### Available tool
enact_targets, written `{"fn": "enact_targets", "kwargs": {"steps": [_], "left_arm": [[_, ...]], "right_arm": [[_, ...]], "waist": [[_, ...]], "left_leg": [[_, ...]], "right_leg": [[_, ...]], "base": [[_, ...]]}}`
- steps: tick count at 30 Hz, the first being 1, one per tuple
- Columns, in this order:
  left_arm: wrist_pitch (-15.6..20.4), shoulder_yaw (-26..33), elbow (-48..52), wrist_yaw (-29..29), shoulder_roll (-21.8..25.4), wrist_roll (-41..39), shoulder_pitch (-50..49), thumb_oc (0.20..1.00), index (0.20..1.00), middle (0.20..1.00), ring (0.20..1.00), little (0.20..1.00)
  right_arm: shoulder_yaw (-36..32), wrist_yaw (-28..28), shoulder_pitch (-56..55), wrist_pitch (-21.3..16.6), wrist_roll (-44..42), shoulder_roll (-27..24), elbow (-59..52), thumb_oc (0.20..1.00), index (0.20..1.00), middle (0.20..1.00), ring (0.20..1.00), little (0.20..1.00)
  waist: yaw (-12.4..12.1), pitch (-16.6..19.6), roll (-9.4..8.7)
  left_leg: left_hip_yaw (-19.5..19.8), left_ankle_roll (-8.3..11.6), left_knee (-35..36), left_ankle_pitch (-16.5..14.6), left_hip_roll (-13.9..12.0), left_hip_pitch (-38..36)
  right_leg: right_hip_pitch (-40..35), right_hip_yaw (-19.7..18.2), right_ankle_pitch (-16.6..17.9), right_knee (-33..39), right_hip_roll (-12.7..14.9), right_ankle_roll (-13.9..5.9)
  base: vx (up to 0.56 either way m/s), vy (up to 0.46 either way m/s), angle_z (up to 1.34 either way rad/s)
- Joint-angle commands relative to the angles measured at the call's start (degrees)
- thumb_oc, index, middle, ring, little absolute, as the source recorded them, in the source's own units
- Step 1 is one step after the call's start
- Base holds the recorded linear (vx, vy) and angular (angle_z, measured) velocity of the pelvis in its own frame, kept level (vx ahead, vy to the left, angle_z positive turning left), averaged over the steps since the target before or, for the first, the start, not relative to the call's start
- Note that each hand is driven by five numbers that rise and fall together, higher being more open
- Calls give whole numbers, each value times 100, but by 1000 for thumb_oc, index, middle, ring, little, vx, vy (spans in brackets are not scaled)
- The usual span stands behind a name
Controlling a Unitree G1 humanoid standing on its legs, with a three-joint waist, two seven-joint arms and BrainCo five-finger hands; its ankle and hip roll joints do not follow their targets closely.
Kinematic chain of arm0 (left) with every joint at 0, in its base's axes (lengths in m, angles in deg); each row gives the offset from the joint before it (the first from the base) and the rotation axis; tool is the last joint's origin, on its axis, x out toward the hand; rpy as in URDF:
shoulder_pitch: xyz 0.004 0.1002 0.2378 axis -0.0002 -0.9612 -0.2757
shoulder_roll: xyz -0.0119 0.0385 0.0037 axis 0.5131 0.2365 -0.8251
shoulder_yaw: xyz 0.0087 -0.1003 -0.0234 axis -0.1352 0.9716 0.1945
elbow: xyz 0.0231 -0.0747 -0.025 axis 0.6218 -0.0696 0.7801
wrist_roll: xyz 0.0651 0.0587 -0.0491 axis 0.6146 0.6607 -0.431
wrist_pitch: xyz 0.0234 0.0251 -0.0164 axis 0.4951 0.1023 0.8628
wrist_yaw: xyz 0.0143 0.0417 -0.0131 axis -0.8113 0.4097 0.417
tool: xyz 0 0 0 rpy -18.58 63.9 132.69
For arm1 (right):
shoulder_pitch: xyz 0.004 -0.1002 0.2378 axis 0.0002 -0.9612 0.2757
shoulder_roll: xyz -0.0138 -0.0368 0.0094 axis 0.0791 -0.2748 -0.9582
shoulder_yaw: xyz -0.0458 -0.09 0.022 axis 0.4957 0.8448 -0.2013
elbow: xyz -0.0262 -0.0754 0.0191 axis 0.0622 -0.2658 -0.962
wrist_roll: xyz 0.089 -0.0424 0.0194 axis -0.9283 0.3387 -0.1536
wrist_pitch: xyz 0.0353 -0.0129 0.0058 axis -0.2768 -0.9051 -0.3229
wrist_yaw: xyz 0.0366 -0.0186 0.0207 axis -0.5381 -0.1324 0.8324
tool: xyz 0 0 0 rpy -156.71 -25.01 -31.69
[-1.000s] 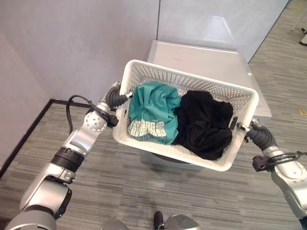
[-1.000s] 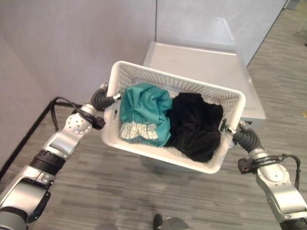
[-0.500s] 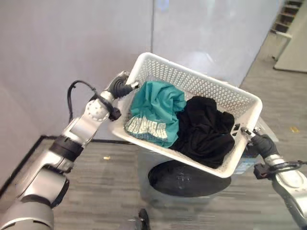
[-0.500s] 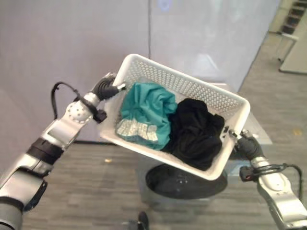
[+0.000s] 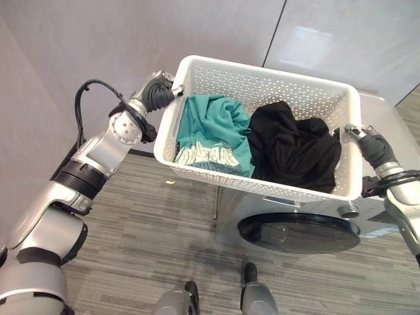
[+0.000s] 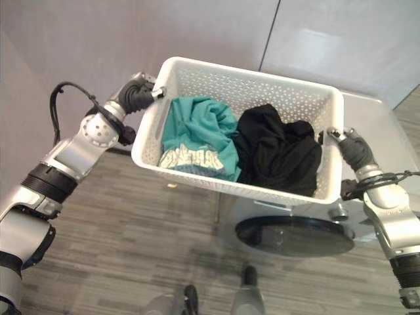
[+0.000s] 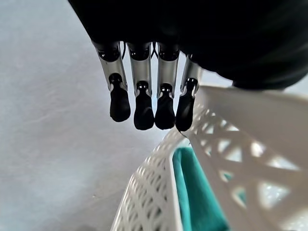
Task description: Grab the laundry basket,head to the washer,open it,put in the laundry and shut it.
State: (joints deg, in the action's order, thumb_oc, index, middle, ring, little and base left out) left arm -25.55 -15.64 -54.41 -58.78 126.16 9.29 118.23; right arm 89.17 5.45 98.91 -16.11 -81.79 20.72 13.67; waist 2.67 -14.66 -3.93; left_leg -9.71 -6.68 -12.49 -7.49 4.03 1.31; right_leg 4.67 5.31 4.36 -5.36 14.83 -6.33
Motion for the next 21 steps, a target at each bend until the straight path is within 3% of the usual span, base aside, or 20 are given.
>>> {"fn": "enact_targets", "kwargs": {"steps": [1, 10, 13, 16, 17, 19, 20, 21], "left_arm": [[184, 465, -223, 244, -40, 121, 304, 200, 200, 200, 200, 200], [135, 494, -244, 104, 220, 15, 277, 200, 200, 200, 200, 200], [124, 489, -194, 54, 295, -16, 329, 200, 200, 200, 200, 200], [102, 361, -246, 38, 338, -53, 553, 200, 200, 200, 200, 200], [91, 180, -348, 86, 302, -116, 788, 200, 200, 200, 200, 200], [87, 91, -419, 91, 178, -180, 937, 200, 200, 200, 200, 200], [78, 86, -440, 104, 158, -187, 995, 200, 200, 200, 200, 200], [97, 81, -474, 86, 163, -200, 1037, 200, 200, 200, 200, 200]], "right_arm": [[-878, 208, -89, -120, -84, -306, 404, 200, 200, 200, 200, 200], [-2120, 181, -1272, -210, -283, -752, 464, 200, 200, 200, 200, 200], [-2190, 146, -1340, -247, -382, -838, 506, 200, 200, 200, 200, 200], [-1922, 96, -1075, -279, -465, -1010, 677, 200, 200, 200, 200, 200], [-1623, 131, -720, -270, -515, -1169, 889, 200, 200, 200, 200, 200], [-1375, 137, -490, -231, -545, -1257, 1114, 200, 200, 200, 200, 200], [-1247, 125, -347, -215, -553, -1296, 1212, 200, 200, 200, 200, 200], [-980, 111, -96, -226, -516, -1325, 1329, 200, 200, 200, 200, 200]], "waist": [[-43, 548, 185], [143, 663, 234], [144, 664, 241], [85, 561, 212], [58, 438, 162], [98, 412, 121], [41, 389, 134], [-26, 371, 136]], "left_leg": [[119, 612, 869, 289, -795, -613], [207, 1130, 1151, 839, -1440, -560], [178, 1249, 1056, 1010, -1664, -497], [297, 1246, 395, 1332, -1864, -285], [346, 1153, -336, 1453, -1905, 55], [-65, 1102, -654, 1380, -2007, 191], [-168, 1111, -829, 1182, -1923, 271], [-197, 1042, -966, 889, -1659, 465]], "right_leg": [[-515, 282, -2, 77, -218, -239], [-858, 743, -537, 433, -788, 73], [-966, 856, -663, 541, -966, 203], [-1142, 853, -672, 665, -1138, 387], [-1240, 870, -664, 724, -1183, 467], [-1306, 932, -722, 744, -1186, 505], [-1355, 905, -762, 771, -1184, 485], [-1367, 867, -764, 817, -1165, 449]], "base": [[155, -231, 7], [60, -276, 17], [21, -268, 22], [15, -277, 6], [52, -306, -3], [82, -198, 3], [50, -62, 27], [64, -14, 23]]}}
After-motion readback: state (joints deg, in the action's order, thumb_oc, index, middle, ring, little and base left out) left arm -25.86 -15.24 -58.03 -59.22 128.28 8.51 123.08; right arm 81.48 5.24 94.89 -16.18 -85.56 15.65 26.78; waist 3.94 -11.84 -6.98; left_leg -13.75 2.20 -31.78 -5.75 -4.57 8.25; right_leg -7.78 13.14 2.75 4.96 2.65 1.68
